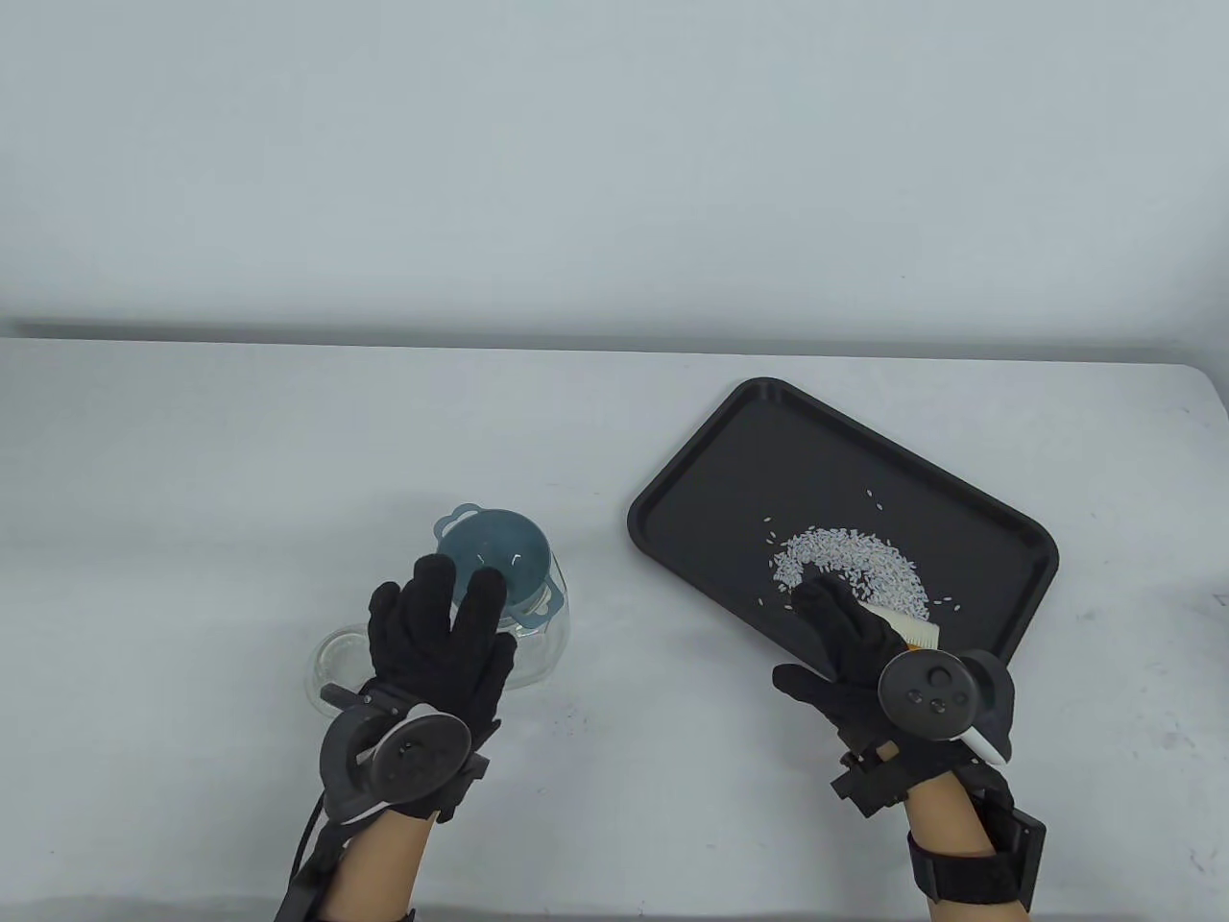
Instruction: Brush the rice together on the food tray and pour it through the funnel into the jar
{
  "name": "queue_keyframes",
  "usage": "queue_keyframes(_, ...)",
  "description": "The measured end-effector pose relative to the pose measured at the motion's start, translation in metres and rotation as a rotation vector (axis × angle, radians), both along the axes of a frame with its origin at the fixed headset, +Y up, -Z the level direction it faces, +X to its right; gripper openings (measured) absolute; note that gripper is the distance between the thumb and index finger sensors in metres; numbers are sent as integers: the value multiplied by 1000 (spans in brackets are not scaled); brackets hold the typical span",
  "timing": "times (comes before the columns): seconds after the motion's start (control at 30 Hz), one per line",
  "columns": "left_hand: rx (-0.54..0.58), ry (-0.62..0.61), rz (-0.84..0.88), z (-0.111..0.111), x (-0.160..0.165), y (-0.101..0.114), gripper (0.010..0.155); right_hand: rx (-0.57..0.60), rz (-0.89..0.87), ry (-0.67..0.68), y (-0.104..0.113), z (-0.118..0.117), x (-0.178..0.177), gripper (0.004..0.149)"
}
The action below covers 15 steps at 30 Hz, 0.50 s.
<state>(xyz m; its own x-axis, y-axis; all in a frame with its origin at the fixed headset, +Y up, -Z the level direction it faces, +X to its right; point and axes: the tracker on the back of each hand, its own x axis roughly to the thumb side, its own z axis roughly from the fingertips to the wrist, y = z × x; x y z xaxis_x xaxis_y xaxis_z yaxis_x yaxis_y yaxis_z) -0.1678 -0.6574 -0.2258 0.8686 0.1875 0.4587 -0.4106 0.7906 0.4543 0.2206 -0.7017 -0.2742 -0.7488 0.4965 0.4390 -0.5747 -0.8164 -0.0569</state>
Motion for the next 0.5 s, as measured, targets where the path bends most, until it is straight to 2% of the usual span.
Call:
queue_keyframes(0.27,27,-239,-90,22,49,-2,70,12,216,-109,1,-1,7,77)
queue_keyframes(0.5,-59,-410,-207,28,83,-20,68,-62,347,-223,-3,-6,18,76)
